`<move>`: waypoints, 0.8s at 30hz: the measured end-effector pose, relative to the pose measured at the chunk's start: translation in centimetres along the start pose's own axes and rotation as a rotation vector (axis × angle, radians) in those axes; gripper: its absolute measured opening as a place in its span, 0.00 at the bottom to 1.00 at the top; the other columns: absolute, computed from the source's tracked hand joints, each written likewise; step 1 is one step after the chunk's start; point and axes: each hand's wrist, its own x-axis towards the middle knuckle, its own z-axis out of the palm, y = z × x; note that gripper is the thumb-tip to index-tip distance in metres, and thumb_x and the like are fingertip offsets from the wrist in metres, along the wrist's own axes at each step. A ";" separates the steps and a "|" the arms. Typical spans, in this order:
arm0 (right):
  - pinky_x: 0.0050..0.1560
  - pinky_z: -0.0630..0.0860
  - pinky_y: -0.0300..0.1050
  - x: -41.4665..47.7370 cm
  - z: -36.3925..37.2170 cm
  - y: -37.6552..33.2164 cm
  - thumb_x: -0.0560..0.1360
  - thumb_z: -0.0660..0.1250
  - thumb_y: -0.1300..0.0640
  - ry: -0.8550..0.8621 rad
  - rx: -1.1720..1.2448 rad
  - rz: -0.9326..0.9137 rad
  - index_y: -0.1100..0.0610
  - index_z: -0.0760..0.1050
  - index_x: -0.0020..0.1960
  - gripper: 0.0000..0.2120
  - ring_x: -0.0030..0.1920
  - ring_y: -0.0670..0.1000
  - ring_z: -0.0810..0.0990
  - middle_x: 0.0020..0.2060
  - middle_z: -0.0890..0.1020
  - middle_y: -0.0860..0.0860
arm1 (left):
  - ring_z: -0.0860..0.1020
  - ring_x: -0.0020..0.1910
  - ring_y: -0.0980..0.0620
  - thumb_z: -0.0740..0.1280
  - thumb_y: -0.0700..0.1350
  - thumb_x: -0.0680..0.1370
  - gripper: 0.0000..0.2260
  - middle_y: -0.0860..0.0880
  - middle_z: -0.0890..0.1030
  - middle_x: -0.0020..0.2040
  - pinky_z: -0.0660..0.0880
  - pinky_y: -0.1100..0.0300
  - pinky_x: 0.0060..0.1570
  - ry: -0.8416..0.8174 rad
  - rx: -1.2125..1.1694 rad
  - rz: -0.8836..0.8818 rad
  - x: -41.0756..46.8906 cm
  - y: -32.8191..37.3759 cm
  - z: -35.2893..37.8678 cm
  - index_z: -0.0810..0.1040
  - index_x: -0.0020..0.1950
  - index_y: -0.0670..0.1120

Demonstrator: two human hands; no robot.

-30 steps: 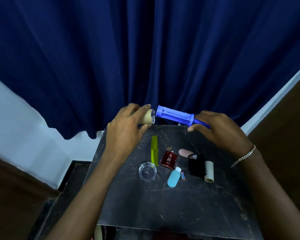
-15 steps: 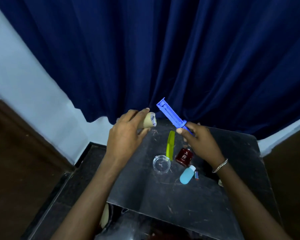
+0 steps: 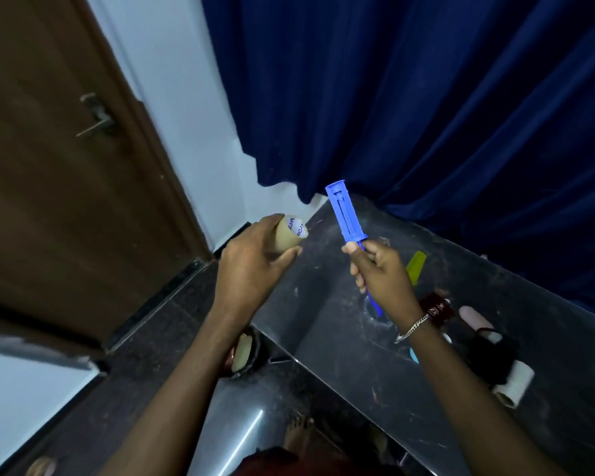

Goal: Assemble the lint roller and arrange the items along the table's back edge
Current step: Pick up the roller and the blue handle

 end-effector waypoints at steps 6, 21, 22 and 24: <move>0.24 0.70 0.40 0.6 6.4 1.0 0.76 0.65 0.40 -0.136 0.102 0.073 0.56 0.81 0.50 0.19 0.24 0.46 0.71 0.28 0.76 0.49 | 0.80 0.47 0.72 0.79 0.55 0.71 0.20 0.61 0.84 0.48 0.72 0.77 0.45 0.059 -0.197 -0.286 -2.3 -5.9 -1.9 0.82 0.61 0.53; 0.31 0.73 0.40 -0.7 22.3 10.0 0.82 0.62 0.55 -0.373 -0.016 0.298 0.64 0.77 0.55 0.13 0.27 0.45 0.77 0.31 0.79 0.50 | 0.84 0.49 0.52 0.80 0.50 0.72 0.20 0.49 0.87 0.50 0.79 0.58 0.51 0.120 -0.271 -0.744 -9.3 -20.9 0.2 0.83 0.61 0.45; 0.32 0.73 0.40 -1.0 23.1 10.9 0.82 0.62 0.55 -0.387 -0.020 0.329 0.63 0.78 0.55 0.12 0.28 0.45 0.78 0.31 0.79 0.50 | 0.84 0.49 0.52 0.80 0.50 0.72 0.21 0.48 0.87 0.51 0.79 0.58 0.51 0.121 -0.270 -0.764 -9.8 -21.9 0.6 0.83 0.61 0.45; 0.31 0.73 0.38 -1.4 24.6 12.8 0.82 0.61 0.56 -0.405 -0.019 0.385 0.61 0.78 0.54 0.10 0.28 0.45 0.78 0.32 0.79 0.50 | 0.83 0.49 0.53 0.80 0.50 0.72 0.21 0.49 0.86 0.50 0.78 0.59 0.50 0.120 -0.257 -0.797 -10.8 -24.0 1.5 0.83 0.62 0.44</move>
